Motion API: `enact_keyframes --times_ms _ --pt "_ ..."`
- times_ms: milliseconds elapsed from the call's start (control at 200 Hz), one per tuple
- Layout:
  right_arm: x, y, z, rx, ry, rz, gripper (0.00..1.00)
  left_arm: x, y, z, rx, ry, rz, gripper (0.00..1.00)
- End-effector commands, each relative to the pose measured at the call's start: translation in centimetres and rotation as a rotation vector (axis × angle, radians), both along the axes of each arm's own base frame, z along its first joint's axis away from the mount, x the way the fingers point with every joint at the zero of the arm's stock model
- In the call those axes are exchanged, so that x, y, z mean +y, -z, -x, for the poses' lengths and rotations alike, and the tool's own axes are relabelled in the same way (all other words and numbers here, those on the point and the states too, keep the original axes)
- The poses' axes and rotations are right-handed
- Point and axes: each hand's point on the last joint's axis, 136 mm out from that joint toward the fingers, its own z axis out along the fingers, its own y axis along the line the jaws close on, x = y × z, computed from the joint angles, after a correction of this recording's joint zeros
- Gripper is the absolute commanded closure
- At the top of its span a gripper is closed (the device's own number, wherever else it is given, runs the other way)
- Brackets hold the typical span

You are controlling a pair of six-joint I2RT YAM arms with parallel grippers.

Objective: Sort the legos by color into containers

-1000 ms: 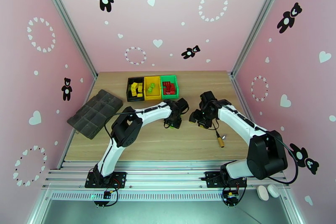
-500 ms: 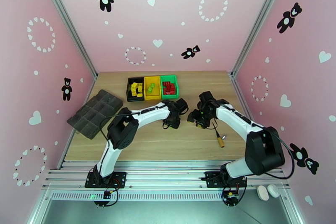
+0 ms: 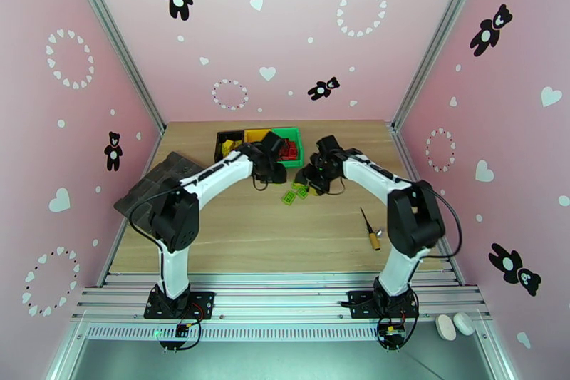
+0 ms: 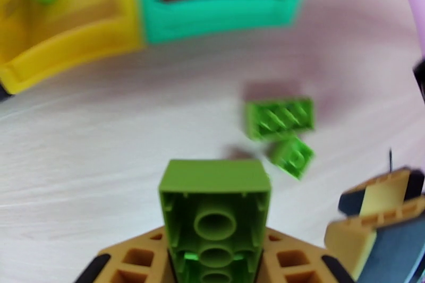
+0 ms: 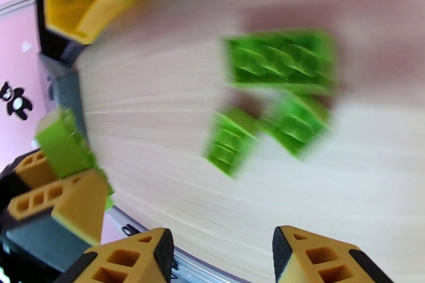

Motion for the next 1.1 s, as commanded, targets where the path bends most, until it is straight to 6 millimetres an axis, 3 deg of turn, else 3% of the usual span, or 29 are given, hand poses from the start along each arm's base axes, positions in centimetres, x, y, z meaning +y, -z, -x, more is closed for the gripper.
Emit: enact_keyframes --times_ms 0,185,380,496,586,666,806,1096 --pt "3.2 -1.5 -1.9 -0.015 -0.026 -0.081 0.46 1.4 -0.9 -2.0 0.016 -0.084 0.082 0.63" --pt "6.0 -2.0 -4.5 -0.019 -0.041 -0.128 0.47 4.6 -0.8 -6.0 0.035 -0.186 0.083 0.62" --pt "6.0 -2.9 -6.3 -0.045 -0.035 -0.112 0.47 5.7 -1.2 -10.0 0.029 -0.202 0.071 0.59" --pt "4.9 -3.1 -6.7 -0.055 -0.018 -0.089 0.47 5.7 -1.4 -11.8 0.026 -0.202 0.072 0.5" --pt "3.8 -3.2 -6.5 -0.064 -0.019 -0.051 0.47 5.4 -2.3 -12.6 0.006 -0.197 0.089 0.34" --pt "2.8 -3.1 -6.0 -0.068 -0.023 -0.01 0.47 5.2 -3.2 -12.8 -0.012 -0.192 0.106 0.24" --pt "1.5 -2.6 -4.9 -0.064 -0.022 0.045 0.46 5.3 -4.6 -12.0 -0.036 -0.186 0.118 0.21" --pt "-0.8 -0.8 -2.2 -0.027 -0.005 0.125 0.44 5.2 -4.6 -6.9 -0.047 -0.133 0.065 0.19"
